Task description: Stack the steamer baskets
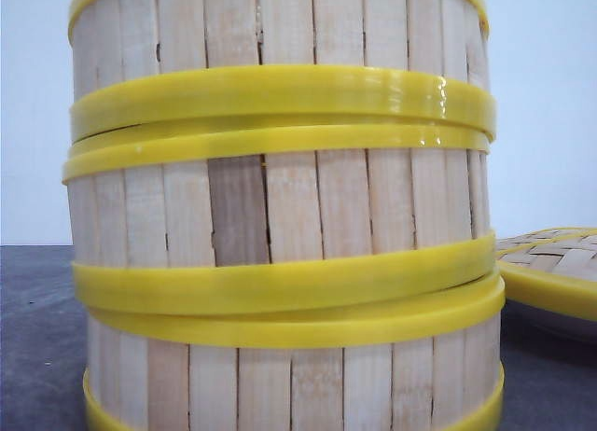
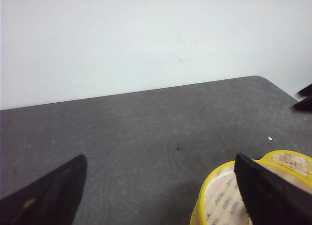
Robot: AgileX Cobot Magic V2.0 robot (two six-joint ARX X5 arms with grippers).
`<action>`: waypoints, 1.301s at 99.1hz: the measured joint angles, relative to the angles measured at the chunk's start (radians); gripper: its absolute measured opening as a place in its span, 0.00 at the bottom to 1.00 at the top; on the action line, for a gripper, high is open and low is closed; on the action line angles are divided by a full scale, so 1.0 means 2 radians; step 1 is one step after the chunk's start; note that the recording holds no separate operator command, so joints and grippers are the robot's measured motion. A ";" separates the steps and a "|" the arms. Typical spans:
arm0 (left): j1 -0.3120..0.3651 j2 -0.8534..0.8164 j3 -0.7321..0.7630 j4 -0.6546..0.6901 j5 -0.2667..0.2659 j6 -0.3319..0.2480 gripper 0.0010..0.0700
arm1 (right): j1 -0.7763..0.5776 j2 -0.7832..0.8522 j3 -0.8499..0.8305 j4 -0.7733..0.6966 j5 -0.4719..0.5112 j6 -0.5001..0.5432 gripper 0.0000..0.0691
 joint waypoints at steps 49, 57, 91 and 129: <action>0.000 0.010 0.000 0.000 0.000 0.012 0.84 | 0.000 -0.312 -0.477 0.238 0.087 0.028 0.50; 0.000 0.013 0.000 0.000 0.006 0.013 0.84 | 0.000 -0.324 -0.512 0.241 0.098 0.050 0.50; 0.000 0.014 0.000 0.000 0.023 0.013 0.84 | -0.011 -0.290 -0.573 0.263 0.119 0.112 0.50; 0.000 0.014 0.000 0.000 0.023 0.003 0.84 | -0.044 -0.217 -0.575 0.308 0.141 0.120 0.50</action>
